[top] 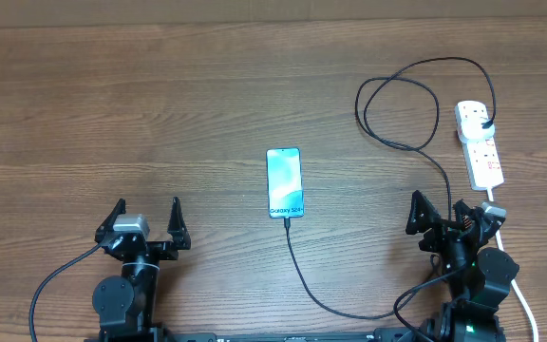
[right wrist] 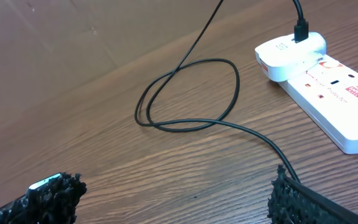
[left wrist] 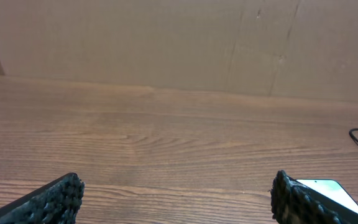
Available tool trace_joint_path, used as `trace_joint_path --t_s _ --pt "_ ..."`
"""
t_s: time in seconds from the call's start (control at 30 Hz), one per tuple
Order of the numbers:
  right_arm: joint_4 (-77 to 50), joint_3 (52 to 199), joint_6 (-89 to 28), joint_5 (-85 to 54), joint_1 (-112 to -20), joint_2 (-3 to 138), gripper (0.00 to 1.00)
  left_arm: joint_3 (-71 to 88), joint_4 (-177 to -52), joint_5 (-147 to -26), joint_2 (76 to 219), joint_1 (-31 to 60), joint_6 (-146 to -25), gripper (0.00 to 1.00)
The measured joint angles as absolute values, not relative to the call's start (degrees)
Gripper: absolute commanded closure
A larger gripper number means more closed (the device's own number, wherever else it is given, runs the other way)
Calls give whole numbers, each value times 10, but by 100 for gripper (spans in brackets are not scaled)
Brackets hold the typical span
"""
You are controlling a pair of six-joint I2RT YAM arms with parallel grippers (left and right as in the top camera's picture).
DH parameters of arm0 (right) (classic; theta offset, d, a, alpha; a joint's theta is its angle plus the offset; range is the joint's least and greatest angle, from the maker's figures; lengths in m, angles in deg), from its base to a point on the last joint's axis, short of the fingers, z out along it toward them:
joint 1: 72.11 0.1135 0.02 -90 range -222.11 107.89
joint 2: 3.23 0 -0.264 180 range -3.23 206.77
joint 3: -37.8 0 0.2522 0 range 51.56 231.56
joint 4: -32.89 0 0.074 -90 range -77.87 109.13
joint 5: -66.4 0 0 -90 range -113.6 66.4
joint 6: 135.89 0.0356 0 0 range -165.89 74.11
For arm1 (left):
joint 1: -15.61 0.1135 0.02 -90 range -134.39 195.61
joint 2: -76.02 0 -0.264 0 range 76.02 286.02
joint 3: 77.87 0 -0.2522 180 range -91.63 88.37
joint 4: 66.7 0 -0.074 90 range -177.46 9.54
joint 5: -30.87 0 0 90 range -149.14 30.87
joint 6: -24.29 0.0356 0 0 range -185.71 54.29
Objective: Plug charger to phone and switch on socket
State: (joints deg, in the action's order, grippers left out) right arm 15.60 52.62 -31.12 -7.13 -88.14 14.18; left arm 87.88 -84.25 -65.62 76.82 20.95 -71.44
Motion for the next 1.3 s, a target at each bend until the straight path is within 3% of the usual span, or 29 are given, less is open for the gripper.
trace_joint_path --t_s 0.57,0.97,1.3 --pt "156 526 -311 -72 -881 140 0 879 -842 -656 768 210 -714 0" --pt "156 526 -311 -73 -881 -8 0 879 -842 -656 768 210 -714 0" --pt "155 526 -311 -75 -841 -24 0 879 -842 -656 768 210 -714 0"
